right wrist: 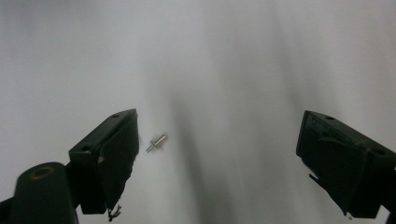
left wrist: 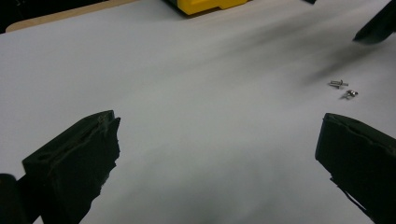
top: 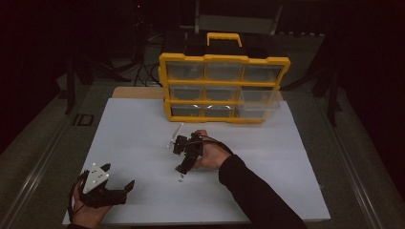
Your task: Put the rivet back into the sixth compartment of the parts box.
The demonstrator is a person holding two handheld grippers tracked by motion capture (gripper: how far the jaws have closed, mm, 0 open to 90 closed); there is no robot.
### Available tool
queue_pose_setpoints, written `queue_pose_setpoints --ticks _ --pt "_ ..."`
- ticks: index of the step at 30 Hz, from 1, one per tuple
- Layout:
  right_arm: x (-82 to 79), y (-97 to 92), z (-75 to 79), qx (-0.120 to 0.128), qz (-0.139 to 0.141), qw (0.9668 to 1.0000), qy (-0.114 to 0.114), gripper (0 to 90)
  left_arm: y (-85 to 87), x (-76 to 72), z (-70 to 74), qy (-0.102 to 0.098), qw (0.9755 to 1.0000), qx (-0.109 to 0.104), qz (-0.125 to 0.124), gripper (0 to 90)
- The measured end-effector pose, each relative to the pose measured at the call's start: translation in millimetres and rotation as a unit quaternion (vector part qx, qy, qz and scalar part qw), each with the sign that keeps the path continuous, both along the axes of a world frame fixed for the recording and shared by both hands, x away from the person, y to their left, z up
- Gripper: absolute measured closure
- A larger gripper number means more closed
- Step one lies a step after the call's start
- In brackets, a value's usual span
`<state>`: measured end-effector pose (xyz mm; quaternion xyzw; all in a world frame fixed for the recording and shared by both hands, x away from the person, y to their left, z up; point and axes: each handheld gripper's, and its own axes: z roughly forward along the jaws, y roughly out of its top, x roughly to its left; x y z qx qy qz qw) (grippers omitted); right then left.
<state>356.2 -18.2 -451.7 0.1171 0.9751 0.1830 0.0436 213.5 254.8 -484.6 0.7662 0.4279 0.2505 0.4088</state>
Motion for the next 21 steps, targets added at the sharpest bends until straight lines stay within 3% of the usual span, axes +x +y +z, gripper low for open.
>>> queue_pose_setpoints --ticks 11,15,21 --pt "-7.0 11.4 -25.2 -0.029 0.011 0.9994 0.017 17.4 -0.6 -0.2 -0.1 0.0 1.0 0.0 -0.001 0.4" --pt "-8.6 14.4 -32.8 -0.048 0.013 0.9985 0.021 24.3 -0.9 -0.3 -0.2 0.0 1.0 0.001 -0.001 0.4" --pt "-8.8 15.0 -36.8 -0.056 0.017 0.9979 0.028 39.2 -1.1 -0.2 -0.3 0.001 1.0 0.0 -0.002 0.5"
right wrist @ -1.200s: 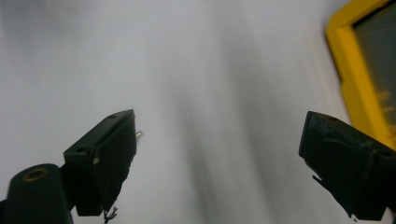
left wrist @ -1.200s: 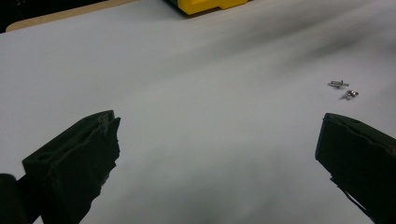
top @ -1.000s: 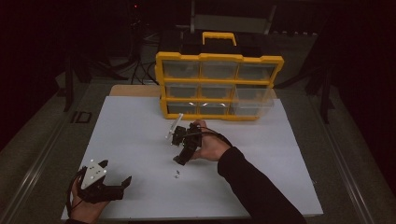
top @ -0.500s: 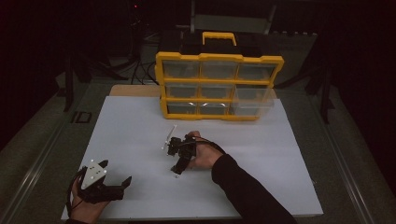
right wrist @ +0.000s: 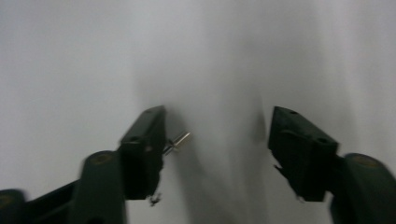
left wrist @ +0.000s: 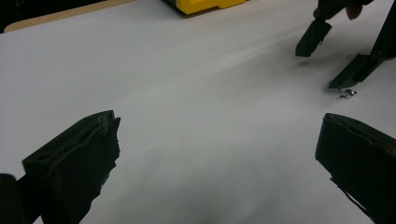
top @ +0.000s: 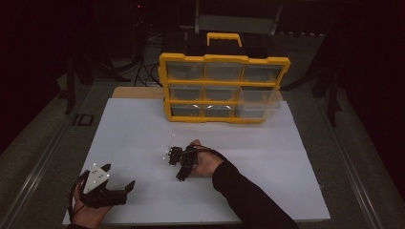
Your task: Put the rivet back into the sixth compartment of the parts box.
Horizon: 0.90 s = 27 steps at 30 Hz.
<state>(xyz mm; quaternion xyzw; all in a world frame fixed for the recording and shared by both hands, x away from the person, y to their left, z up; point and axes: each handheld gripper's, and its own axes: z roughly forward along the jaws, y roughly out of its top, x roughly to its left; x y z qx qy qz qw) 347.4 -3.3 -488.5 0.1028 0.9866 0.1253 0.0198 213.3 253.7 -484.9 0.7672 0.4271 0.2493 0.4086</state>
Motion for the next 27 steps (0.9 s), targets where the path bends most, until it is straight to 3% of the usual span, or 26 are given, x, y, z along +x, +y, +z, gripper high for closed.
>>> queue_pose_setpoints --ticks 7,13,18,27 --pt "-3.7 1.5 0.4 -0.016 0.01 0.9996 0.02 62.3 -0.1 -0.1 0.0 0.0 1.0 0.0 0.001 0.4" --pt "-7.2 5.6 2.0 -0.051 0.023 0.9981 0.025 81.6 -0.2 0.0 -0.1 0.0 1.0 0.0 0.001 0.5" --pt "-9.6 9.8 2.8 -0.07 0.035 0.9968 0.019 82.9 0.3 -0.2 0.2 -0.001 1.0 0.0 0.001 0.4" --pt "-0.3 1.9 13.0 -0.051 0.027 0.9981 0.023 82.9 0.3 -0.2 0.2 -0.001 1.0 0.0 0.001 0.4"
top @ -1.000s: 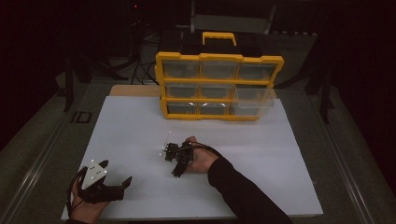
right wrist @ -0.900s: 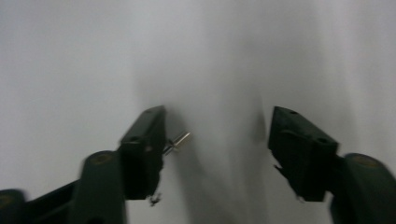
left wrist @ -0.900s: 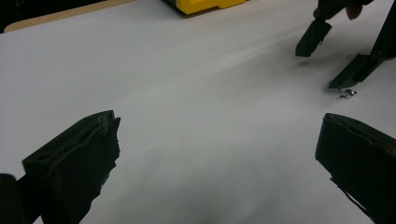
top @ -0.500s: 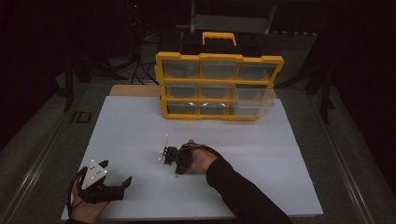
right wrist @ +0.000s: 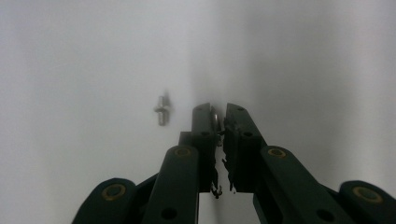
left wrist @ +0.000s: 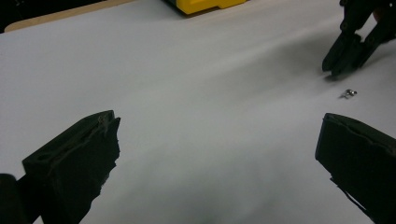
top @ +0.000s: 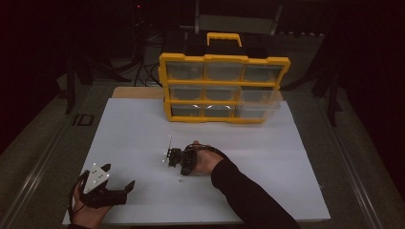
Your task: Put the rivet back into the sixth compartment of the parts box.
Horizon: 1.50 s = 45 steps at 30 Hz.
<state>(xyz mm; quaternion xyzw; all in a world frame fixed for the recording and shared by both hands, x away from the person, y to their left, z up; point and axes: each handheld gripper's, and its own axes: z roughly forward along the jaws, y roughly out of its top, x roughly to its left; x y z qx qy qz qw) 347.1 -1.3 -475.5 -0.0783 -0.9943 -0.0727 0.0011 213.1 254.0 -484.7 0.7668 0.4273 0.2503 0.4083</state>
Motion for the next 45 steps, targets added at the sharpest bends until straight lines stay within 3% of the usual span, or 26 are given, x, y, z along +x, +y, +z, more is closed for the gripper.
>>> queue_pose_setpoints --ticks 11,25,35,42,45 --pt "20.4 -12.2 38.6 0.033 -0.028 0.9989 -0.02 82.9 0.2 0.0 0.0 -0.001 1.0 -0.001 0.0 0.4" --pt "53.2 -37.8 91.0 0.07 -0.077 0.993 -0.055 82.9 0.4 0.2 0.0 -0.001 1.0 -0.001 0.0 0.4" --pt "73.2 -53.7 127.7 0.103 -0.109 0.9856 -0.078 82.9 0.5 0.4 -0.4 0.0 1.0 -0.001 0.003 0.4" --pt "79.9 -64.3 146.7 0.111 -0.118 0.982 -0.097 83.0 0.8 0.4 -0.3 0.001 1.0 -0.001 0.003 0.4" --pt "86.1 -75.3 161.1 0.119 -0.131 0.9779 -0.111 83.0 0.4 0.6 -0.5 0.002 1.0 0.001 0.005 0.4"
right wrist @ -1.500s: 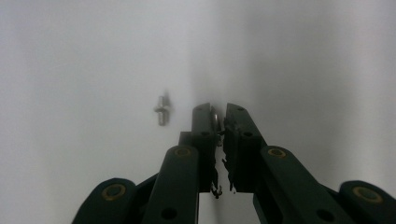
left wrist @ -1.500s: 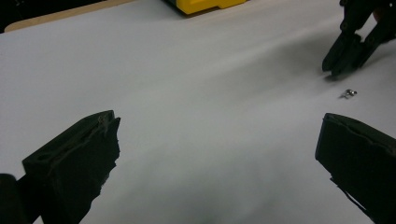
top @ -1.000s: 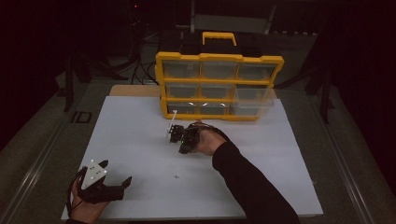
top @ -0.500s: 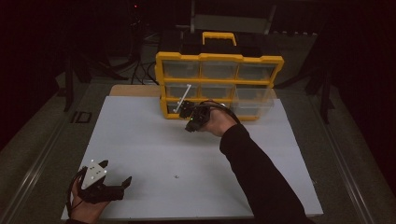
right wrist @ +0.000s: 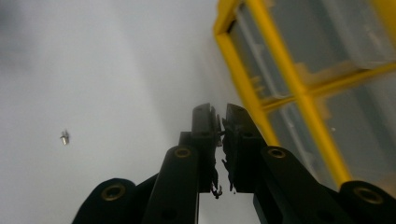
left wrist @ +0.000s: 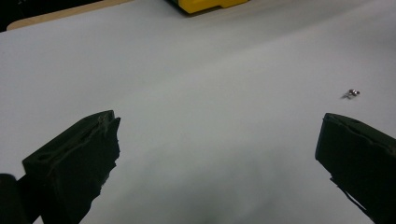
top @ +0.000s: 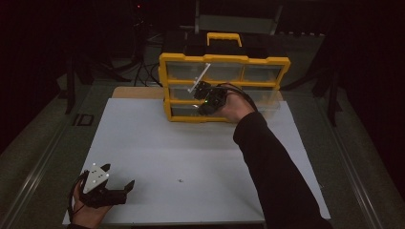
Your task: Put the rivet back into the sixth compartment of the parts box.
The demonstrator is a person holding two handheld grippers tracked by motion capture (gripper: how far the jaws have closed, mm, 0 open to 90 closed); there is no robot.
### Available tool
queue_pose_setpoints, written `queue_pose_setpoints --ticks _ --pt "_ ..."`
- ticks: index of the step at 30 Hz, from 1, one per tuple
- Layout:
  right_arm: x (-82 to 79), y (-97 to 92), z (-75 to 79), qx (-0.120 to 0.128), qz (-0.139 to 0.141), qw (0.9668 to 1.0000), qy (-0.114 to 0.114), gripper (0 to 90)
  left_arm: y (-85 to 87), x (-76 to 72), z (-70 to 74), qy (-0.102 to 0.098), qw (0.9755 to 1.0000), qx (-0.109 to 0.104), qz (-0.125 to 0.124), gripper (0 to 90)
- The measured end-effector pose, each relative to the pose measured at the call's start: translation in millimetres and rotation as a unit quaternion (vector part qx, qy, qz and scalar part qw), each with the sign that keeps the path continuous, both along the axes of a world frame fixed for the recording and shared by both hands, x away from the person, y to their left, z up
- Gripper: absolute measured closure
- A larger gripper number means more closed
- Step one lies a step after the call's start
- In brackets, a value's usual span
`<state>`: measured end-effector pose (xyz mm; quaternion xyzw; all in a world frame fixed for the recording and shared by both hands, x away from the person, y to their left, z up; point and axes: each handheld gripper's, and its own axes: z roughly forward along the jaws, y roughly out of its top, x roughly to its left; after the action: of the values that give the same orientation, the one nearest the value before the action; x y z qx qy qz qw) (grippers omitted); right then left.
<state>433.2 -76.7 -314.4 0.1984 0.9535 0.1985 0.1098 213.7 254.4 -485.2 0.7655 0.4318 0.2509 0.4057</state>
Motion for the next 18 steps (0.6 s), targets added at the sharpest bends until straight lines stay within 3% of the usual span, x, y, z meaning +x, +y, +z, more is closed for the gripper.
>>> queue_pose_setpoints --ticks 18 --pt "20.1 -51.1 48.1 0.024 -0.069 0.9968 -0.034 83.0 0.6 0.1 -0.3 0.0 1.0 -0.001 0.001 0.5"
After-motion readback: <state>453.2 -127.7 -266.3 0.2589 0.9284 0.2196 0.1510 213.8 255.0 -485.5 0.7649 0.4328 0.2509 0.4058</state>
